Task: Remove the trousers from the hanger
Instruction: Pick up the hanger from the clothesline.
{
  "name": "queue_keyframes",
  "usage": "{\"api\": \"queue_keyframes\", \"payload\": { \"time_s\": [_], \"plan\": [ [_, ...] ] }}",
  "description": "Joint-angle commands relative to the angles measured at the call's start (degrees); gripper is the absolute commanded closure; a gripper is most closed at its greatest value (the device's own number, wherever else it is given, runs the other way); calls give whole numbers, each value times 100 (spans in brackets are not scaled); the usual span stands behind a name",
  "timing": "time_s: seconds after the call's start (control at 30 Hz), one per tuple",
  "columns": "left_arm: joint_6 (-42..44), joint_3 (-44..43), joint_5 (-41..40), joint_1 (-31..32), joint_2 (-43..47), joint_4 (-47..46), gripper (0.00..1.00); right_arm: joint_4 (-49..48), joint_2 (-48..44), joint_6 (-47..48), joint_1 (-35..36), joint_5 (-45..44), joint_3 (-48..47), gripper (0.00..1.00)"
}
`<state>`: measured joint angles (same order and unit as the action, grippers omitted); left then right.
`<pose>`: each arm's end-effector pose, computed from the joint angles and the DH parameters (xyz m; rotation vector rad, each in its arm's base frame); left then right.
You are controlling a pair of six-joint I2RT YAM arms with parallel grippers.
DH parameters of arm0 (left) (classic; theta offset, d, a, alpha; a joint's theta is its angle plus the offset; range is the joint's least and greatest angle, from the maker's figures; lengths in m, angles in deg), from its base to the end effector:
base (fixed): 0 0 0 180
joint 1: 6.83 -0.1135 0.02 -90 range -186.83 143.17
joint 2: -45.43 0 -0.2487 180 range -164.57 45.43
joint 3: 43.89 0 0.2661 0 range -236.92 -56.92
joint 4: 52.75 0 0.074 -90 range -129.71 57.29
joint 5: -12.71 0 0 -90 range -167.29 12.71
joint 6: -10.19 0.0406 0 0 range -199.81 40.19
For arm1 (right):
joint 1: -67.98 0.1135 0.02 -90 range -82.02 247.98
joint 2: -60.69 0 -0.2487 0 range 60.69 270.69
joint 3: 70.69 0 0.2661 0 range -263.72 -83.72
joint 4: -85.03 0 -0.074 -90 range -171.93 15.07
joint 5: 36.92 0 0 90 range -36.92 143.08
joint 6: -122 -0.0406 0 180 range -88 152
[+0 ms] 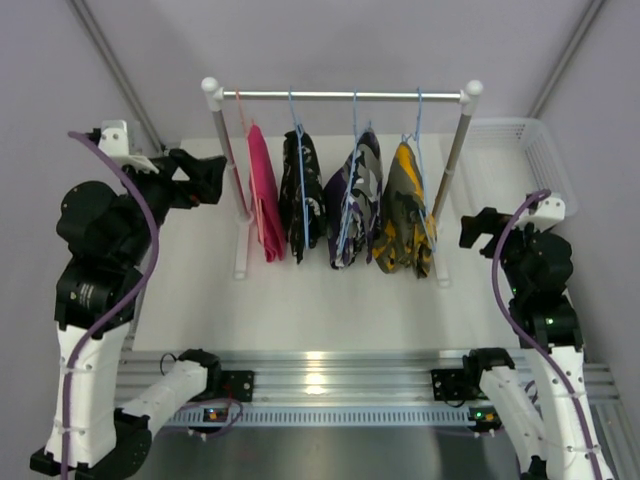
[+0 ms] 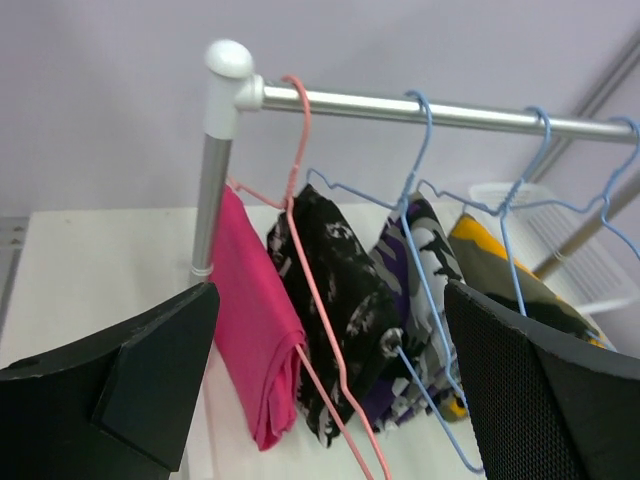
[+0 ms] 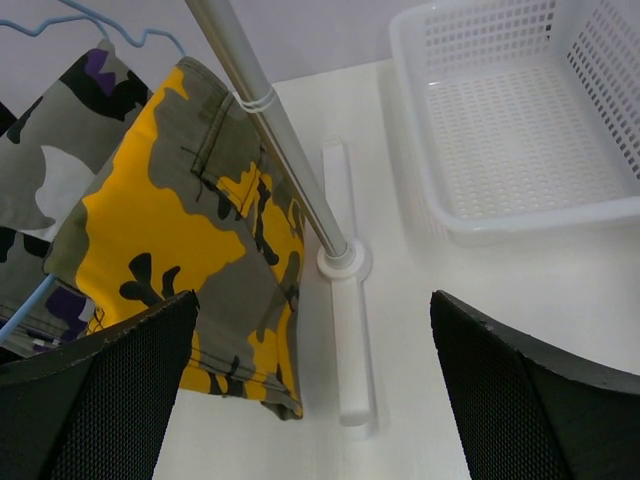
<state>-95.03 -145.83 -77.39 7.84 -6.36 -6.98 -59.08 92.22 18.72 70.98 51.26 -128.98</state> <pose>0.1460 -0.0382 0.5220 -0.0087 1.5085 -0.4187 0.1586 0.0070 0.3452 0.1787 1.7242 0.1819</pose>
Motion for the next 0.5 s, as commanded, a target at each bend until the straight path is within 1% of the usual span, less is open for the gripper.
{"api": "queue_keyframes", "payload": {
  "time_s": [0.0, 0.13, 0.17, 0.2, 0.23, 0.27, 0.3, 0.33, 0.37, 0.4, 0.43, 0.47],
  "plan": [
    [-139, -232, 809, 18, -322, 567, 1, 53, -50, -69, 60, -81, -142, 2],
    [-218, -136, 1449, 18, -437, 524, 1, -9, -120, -70, 60, -37, -98, 2],
    [-157, 12, 1547, 296, -394, 332, 1, -131, -173, -70, 60, -46, -45, 2],
    [-78, 135, 251, 847, -463, 270, 1, -88, -173, 0, 147, -429, -97, 2],
    [549, -690, -753, 1670, -829, 1087, 1, 556, 192, -52, 609, -1433, -298, 2],
    [1278, -1403, -2399, 4063, -1250, 1565, 1, 876, 535, 148, 1893, -2992, -848, 2],
    [3138, -1576, -5801, 5122, -1524, 1422, 1, 1157, 852, 568, 2358, -3539, -1080, 2],
    [4192, -551, -6513, 5620, -1344, 707, 1, 1334, 1386, 589, 2650, -4240, -1247, 2],
    [4734, 16, -6964, 5642, -1134, -1128, 1, 1371, 1539, 572, 3149, -5343, -1379, 2],
    [4565, 440, -7291, 5608, -557, -1372, 1, 1415, 1610, 346, 3258, -5346, -1433, 2],
    [2536, 792, -6937, 5425, -143, -896, 1, 1572, 1707, -222, 3268, -5320, -1460, 2],
    [1907, 1866, -6525, 4970, 305, -552, 1, 1808, 1725, -793, 3268, -4858, -1416, 2]
  ]
}}
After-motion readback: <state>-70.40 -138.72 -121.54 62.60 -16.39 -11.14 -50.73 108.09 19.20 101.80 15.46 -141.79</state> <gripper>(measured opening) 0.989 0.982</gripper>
